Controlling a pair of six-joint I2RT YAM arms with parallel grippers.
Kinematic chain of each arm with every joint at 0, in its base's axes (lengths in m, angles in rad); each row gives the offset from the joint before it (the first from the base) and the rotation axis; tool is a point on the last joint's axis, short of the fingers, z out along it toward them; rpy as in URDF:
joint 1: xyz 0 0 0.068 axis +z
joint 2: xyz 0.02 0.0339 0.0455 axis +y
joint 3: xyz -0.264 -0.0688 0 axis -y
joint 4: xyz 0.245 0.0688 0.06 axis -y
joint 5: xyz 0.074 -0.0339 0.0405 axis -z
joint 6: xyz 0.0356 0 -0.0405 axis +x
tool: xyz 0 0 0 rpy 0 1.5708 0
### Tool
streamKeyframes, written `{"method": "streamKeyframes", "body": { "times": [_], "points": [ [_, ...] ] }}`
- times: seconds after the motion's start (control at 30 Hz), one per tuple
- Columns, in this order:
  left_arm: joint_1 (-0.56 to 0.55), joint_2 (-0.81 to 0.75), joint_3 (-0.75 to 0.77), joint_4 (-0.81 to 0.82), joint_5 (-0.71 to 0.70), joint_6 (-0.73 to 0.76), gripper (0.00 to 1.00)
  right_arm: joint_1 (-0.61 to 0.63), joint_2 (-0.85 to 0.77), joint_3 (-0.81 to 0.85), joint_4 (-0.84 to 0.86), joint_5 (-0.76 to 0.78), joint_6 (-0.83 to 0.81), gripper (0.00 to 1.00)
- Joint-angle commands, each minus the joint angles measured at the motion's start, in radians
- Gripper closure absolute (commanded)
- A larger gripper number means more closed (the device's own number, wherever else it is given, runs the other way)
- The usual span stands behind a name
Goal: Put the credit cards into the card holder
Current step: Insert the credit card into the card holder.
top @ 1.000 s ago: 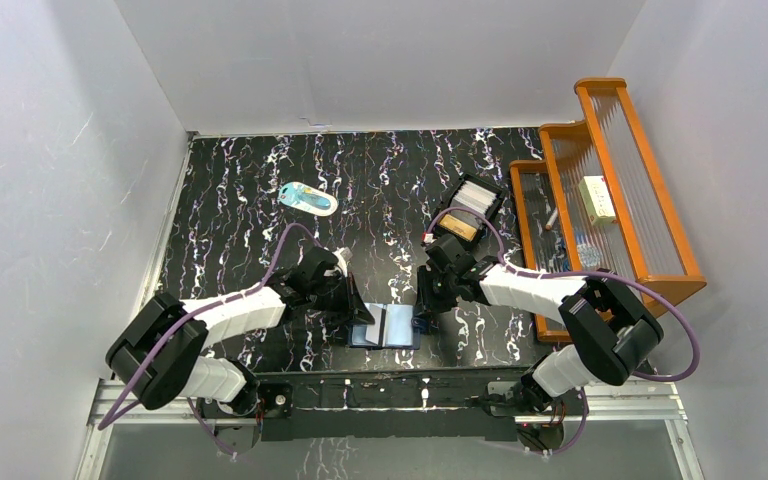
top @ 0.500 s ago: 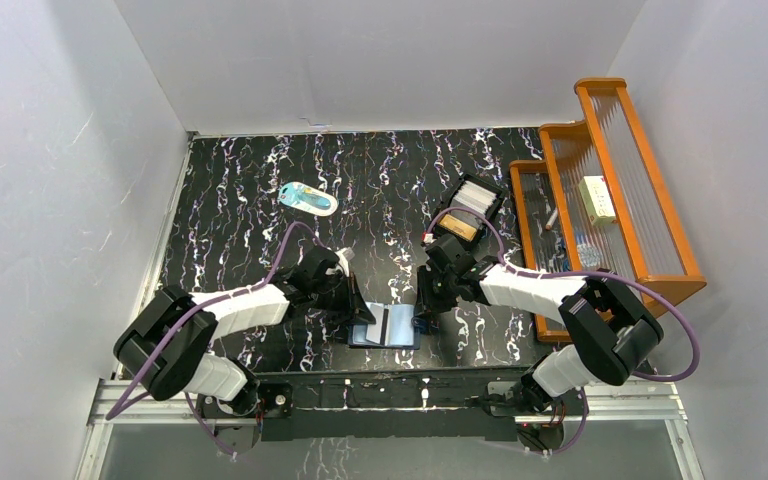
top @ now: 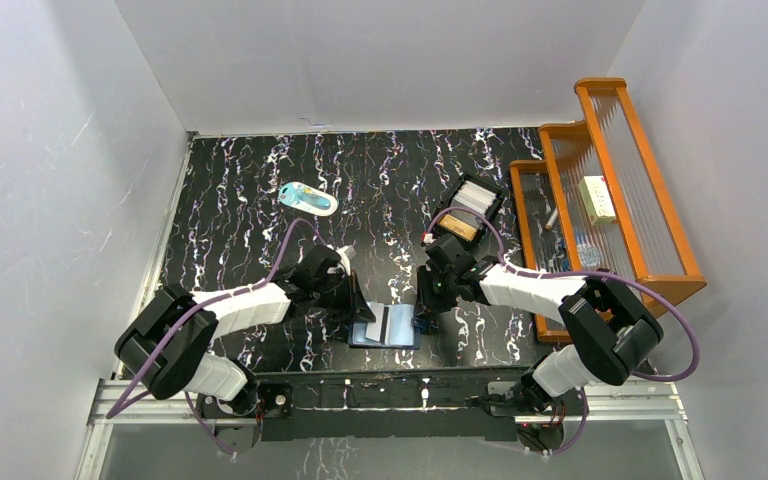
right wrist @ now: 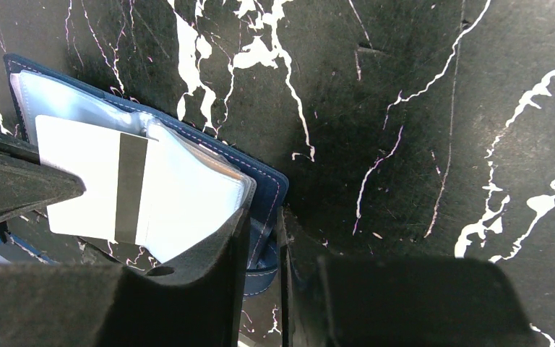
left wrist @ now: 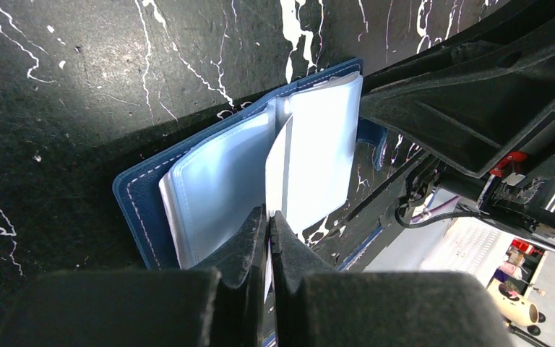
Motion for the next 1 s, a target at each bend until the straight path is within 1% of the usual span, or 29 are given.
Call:
{"method": "streamKeyframes", "body": {
  "times": [0.0, 0.1, 0.23, 0.53, 0.73, 0.87, 0.97],
  "points": [
    [0.005, -0.013, 0.009, -0.073, -0.049, -0.002, 1.00, 0.009, 0.034, 0.005, -0.012, 0.042, -0.026, 0.71],
    [0.005, -0.029, -0.007, -0.059, -0.049, -0.036, 1.00, 0.008, 0.033, 0.008, -0.015, 0.043, -0.026, 0.71],
    [0.005, -0.028, -0.027, -0.035, -0.058, -0.042, 1.00, 0.009, 0.031, 0.013, -0.020, 0.046, -0.029, 0.71],
    [0.005, 0.043, -0.012, 0.032, 0.002, 0.036, 1.00, 0.009, 0.028, 0.018, -0.028, 0.046, -0.029, 0.71],
    [0.005, 0.032, -0.027, 0.044, -0.002, 0.052, 1.00, 0.008, 0.027, 0.021, -0.031, 0.047, -0.028, 0.71],
    [0.005, 0.020, -0.048, 0.066, -0.007, 0.027, 1.00, 0.009, 0.019, 0.026, -0.032, 0.043, -0.011, 0.70],
    [0.005, 0.017, -0.088, 0.138, -0.003, -0.031, 1.00, 0.008, -0.006, 0.039, -0.036, 0.033, 0.013, 0.70]
  ]
}}
